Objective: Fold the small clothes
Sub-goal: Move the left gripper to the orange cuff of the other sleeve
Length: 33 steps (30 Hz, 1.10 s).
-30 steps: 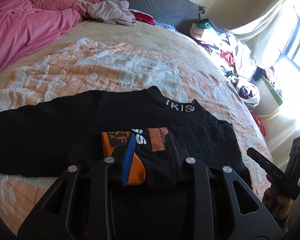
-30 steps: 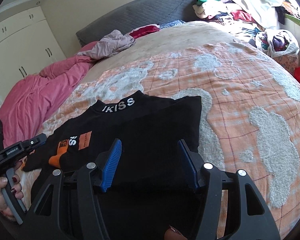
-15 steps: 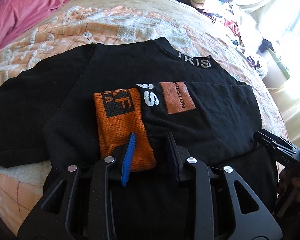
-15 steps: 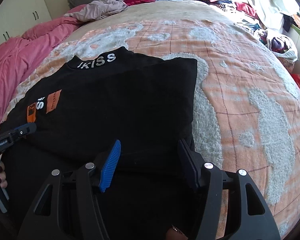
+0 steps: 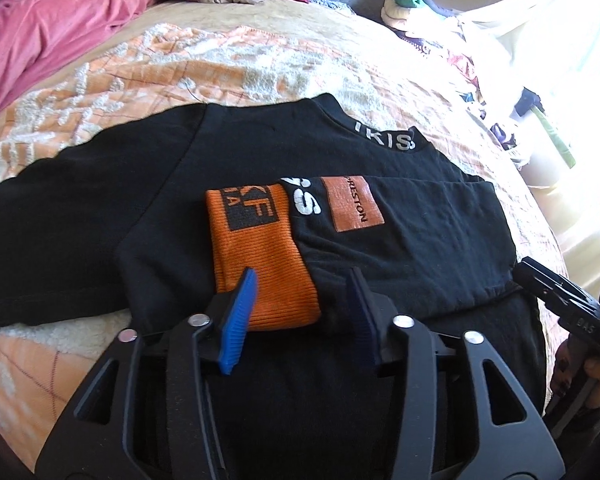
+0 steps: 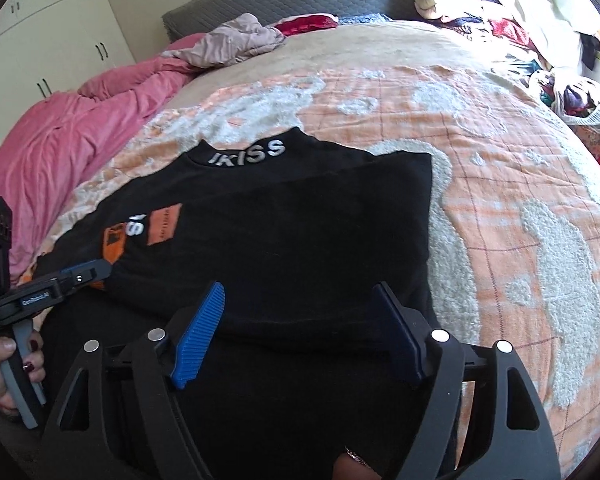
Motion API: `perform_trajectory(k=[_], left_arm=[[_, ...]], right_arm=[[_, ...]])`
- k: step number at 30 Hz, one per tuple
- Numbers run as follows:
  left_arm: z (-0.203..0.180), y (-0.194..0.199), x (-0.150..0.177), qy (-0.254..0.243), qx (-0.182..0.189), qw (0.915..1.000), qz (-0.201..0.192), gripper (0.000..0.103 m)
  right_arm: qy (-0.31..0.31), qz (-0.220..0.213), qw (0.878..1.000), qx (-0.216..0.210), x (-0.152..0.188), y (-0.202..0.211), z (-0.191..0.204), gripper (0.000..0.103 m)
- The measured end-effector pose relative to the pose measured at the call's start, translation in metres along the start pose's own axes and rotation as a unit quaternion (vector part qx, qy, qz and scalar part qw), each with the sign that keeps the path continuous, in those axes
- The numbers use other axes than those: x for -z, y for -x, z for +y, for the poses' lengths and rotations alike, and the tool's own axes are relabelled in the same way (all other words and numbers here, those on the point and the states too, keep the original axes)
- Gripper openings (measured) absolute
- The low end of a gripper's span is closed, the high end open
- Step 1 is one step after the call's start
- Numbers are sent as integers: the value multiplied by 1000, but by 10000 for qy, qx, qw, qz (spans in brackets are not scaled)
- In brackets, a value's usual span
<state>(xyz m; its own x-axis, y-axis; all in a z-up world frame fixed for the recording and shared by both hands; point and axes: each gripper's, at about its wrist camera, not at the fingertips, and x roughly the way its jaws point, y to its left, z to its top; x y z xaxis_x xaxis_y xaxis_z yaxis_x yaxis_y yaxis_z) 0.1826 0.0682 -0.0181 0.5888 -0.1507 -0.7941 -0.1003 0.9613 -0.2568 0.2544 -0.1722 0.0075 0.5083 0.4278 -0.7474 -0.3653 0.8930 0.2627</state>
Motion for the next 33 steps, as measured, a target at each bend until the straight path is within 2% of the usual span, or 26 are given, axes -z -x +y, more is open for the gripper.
perform_trajectory(k=[2, 6, 7, 8, 10, 14, 16, 19, 28, 33], left_arm=[[3, 5, 0, 26, -5, 10000, -42, 45], [9, 15, 1, 85, -58, 9999, -137, 58], [10, 17, 1, 88, -70, 9998, -154, 59], [12, 19, 1, 97, -87, 9998, -178, 60], [15, 24, 2, 130, -113, 9996, -230, 68], [22, 33, 2, 199, -153, 9992, -315, 71], [25, 38, 3, 225, -194, 9989, -360, 83], [30, 45, 4, 275, -174, 9986, -421, 84], [47, 63, 9, 395, -270, 9971, -585, 87], [57, 71, 13, 453, -327, 9965, -620, 87]], right_arm=[[57, -98, 9999, -1, -2, 3, 7, 83], [137, -279, 9995, -44, -3, 9, 19, 94], [155, -328, 9993, -24, -2, 10, 21, 96], [176, -388, 9991, -8, -2, 12, 24, 96], [210, -465, 9987, -34, -2, 13, 28, 98], [300, -613, 9976, -70, -2, 17, 36, 98], [356, -645, 9972, -87, -1, 18, 41, 98], [402, -637, 9969, -208, -2, 20, 50, 98], [859, -732, 9935, -164, 1, 23, 94, 98], [1188, -759, 9898, 186, 4, 20, 117, 98]])
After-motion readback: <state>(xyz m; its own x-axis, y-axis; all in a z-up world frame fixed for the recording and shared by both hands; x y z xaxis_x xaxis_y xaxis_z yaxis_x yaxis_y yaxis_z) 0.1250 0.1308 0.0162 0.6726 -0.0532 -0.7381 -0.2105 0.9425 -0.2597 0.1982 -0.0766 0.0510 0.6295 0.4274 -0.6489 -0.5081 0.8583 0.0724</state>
